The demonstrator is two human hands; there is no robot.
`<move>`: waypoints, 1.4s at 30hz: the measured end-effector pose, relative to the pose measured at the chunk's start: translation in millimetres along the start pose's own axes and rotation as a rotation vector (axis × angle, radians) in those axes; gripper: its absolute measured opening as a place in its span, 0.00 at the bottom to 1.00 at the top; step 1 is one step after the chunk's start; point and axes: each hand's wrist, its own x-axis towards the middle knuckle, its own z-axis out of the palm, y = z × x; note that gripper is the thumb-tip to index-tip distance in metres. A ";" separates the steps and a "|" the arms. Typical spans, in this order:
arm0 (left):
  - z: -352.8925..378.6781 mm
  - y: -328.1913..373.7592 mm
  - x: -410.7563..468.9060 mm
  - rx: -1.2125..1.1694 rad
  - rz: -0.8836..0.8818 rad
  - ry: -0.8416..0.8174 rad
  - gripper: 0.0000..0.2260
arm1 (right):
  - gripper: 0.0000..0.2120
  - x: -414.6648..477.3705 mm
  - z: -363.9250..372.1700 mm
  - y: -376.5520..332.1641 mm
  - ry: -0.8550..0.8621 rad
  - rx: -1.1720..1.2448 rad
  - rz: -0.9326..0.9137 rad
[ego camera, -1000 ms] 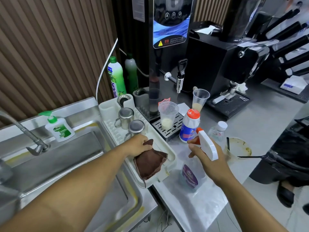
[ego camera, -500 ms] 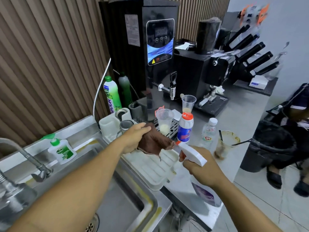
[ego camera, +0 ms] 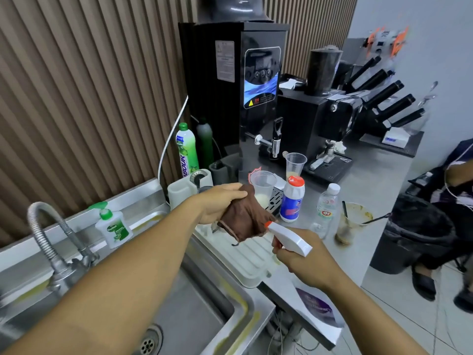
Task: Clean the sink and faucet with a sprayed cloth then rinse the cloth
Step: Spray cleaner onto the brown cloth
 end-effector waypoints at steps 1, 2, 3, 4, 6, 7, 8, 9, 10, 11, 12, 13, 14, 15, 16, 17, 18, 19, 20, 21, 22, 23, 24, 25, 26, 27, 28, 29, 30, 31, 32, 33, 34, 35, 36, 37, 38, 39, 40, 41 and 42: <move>-1.6 1.3 -0.5 0.013 -0.001 -0.002 0.09 | 0.04 0.2 -2.4 -1.0 -0.006 -0.002 -0.002; -1.9 3.3 -1.9 0.020 -0.003 -0.001 0.09 | 0.05 0.9 -5.2 -1.3 -0.007 -0.005 -0.003; -0.9 6.2 -3.4 0.023 -0.003 0.001 0.10 | 0.05 2.1 -8.8 -1.5 -0.003 -0.003 -0.008; -0.7 8.4 -4.4 0.022 0.000 0.005 0.11 | 0.05 3.9 -12.9 -2.2 0.011 0.003 -0.009; 0.3 11.7 -4.8 0.020 0.006 0.019 0.12 | 0.05 8.0 -23.9 -4.3 0.062 0.066 0.011; 1.9 13.4 -4.9 0.017 0.011 0.029 0.11 | 0.02 10.7 -30.5 -4.9 0.082 0.107 0.027; 3.8 14.9 -4.6 0.010 0.019 0.038 0.11 | 0.03 13.2 -36.9 -5.5 0.095 0.132 0.032; 6.5 16.6 -4.6 -0.003 0.029 0.048 0.11 | 0.06 15.0 -42.7 -5.2 0.093 0.139 0.027; 9.7 18.4 -5.1 -0.024 0.041 0.061 0.10 | 0.07 16.5 -47.2 -4.6 0.074 0.138 0.015; 13.9 19.8 -5.7 -0.051 0.054 0.072 0.10 | 0.05 16.7 -49.8 -3.7 0.048 0.127 -0.001; 17.0 20.6 -5.1 -0.078 0.066 0.078 0.10 | 0.04 17.0 -51.2 -3.4 0.015 0.105 -0.028; 20.2 21.5 -4.3 -0.099 0.076 0.083 0.11 | 0.03 16.5 -51.7 -2.3 -0.022 0.077 -0.061; 22.9 22.5 -3.9 -0.118 0.082 0.091 0.11 | 0.03 16.3 -51.4 -0.1 -0.052 0.058 -0.089; 26.2 24.0 -3.7 -0.135 0.089 0.099 0.12 | 0.02 16.8 -50.9 2.9 -0.075 0.048 -0.105; 27.1 24.6 -3.2 -0.151 0.093 0.106 0.13 | 0.01 17.5 -49.3 4.9 -0.088 0.038 -0.113; 29.1 26.1 -3.1 -0.168 0.097 0.113 0.14 | 0.01 18.6 -48.9 8.4 -0.100 0.022 -0.126; 31.1 27.5 -3.6 -0.186 0.101 0.125 0.15 | 0.01 19.6 -49.0 10.9 -0.114 0.001 -0.144; 32.5 28.8 -3.8 -0.206 0.105 0.137 0.15 | 0.02 20.0 -49.3 13.1 -0.127 -0.011 -0.156; 32.5 29.5 -4.2 -0.221 0.110 0.143 0.16 | 0.02 20.6 -50.0 14.2 -0.131 -0.017 -0.160; 33.1 30.5 -4.3 -0.231 0.119 0.146 0.16 | 0.03 21.4 -51.4 15.7 -0.122 -0.021 -0.160; 32.7 30.8 -4.0 -0.239 0.127 0.149 0.16 | 0.03 22.5 -53.3 16.7 -0.101 -0.024 -0.149; 32.5 31.7 -4.0 -0.245 0.134 0.154 0.17 | 0.03 24.0 -56.1 18.1 -0.074 -0.012 -0.129; 32.5 32.9 -4.2 -0.248 0.142 0.166 0.17 | 0.03 26.0 -59.6 19.2 -0.042 0.013 -0.104; 32.3 34.2 -4.1 -0.249 0.150 0.177 0.17 | 0.03 28.4 -63.2 21.2 -0.010 0.039 -0.083; 30.8 34.4 -3.0 -0.250 0.150 0.187 0.18 | 0.03 30.0 -67.2 22.6 0.020 0.061 -0.067; 29.7 34.2 -1.6 -0.247 0.145 0.194 0.19 | 0.03 31.2 -70.9 24.3 0.048 0.070 -0.054; 28.2 33.6 -0.2 -0.243 0.134 0.201 0.21 | 0.02 32.6 -73.9 25.5 0.070 0.066 -0.047; 27.2 33.0 1.4 -0.239 0.123 0.208 0.24 | 0.02 33.4 -76.0 26.8 0.083 0.060 -0.045; 25.9 31.8 2.7 -0.245 0.115 0.206 0.26 | 0.01 34.0 -77.3 27.3 0.086 0.059 -0.047; 25.6 31.3 4.6 -0.250 0.114 0.204 0.27 | 0.01 34.4 -77.6 28.0 0.084 0.066 -0.054; 26.1 31.0 5.7 -0.256 0.115 0.201 0.26 | 0.01 34.4 -77.5 28.2 0.080 0.073 -0.061; 27.9 31.4 5.9 -0.262 0.120 0.197 0.25 | 0.02 33.7 -77.2 28.3 0.072 0.082 -0.065; 29.7 31.9 5.8 -0.273 0.128 0.188 0.24 | 0.03 32.3 -76.7 28.6 0.061 0.085 -0.066; 31.9 33.3 5.5 -0.274 0.141 0.183 0.22 | 0.05 30.6 -76.0 28.8 0.044 0.081 -0.067; 34.1 35.4 5.0 -0.272 0.158 0.176 0.19 | 0.06 28.2 -75.1 28.5 0.024 0.071 -0.068; 36.1 37.1 4.7 -0.276 0.173 0.175 0.17 | 0.05 25.8 -73.8 29.7 0.003 0.062 -0.072; 37.3 38.4 4.6 -0.285 0.183 0.175 0.16 | 0.04 23.8 -72.2 31.1 -0.014 0.053 -0.080; 39.0 40.1 4.0 -0.295 0.188 0.173 0.16 | 0.03 22.2 -70.3 32.6 -0.023 0.034 -0.092; 40.1 41.5 3.5 -0.304 0.193 0.171 0.16 | 0.02 21.0 -68.6 33.9 -0.029 0.008 -0.105; 41.3 42.4 3.3 -0.312 0.198 0.173 0.16 | 0.02 20.4 -66.8 35.0 -0.034 -0.013 -0.112; 41.1 43.2 3.6 -0.320 0.200 0.174 0.16 | 0.02 20.3 -65.1 35.0 -0.036 -0.022 -0.110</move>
